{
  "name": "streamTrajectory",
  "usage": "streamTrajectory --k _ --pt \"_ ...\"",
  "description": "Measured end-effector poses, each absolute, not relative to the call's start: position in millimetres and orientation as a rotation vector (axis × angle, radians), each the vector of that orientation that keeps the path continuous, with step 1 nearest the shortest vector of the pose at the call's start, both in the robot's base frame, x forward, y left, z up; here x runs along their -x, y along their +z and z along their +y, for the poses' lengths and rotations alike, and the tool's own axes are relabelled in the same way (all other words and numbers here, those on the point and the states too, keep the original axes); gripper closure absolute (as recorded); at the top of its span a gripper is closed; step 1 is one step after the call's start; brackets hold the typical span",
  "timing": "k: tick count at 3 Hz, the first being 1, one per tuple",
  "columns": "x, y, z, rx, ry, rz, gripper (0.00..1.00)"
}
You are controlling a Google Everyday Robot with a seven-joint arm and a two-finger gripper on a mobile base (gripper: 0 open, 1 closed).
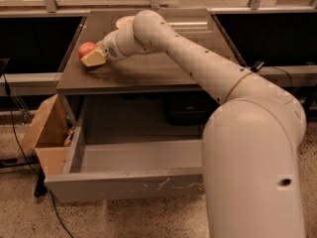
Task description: Place apple into top drawer
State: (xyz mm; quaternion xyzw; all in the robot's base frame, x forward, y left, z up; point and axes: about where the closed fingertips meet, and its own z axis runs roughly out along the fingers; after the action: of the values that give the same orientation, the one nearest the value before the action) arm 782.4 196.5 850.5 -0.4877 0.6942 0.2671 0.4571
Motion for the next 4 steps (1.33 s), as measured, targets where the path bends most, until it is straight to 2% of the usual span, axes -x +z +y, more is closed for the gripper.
streamTrajectory --k 1,2,3,4 --pt "-765 869 190 1.167 0.656 1.661 0.87" --pt "-731 905 158 1.075 0.626 1.638 1.0" --pt "-668 887 105 1.067 0.638 1.697 1.0" --pt "-668 887 106 1.069 0.639 1.696 1.0"
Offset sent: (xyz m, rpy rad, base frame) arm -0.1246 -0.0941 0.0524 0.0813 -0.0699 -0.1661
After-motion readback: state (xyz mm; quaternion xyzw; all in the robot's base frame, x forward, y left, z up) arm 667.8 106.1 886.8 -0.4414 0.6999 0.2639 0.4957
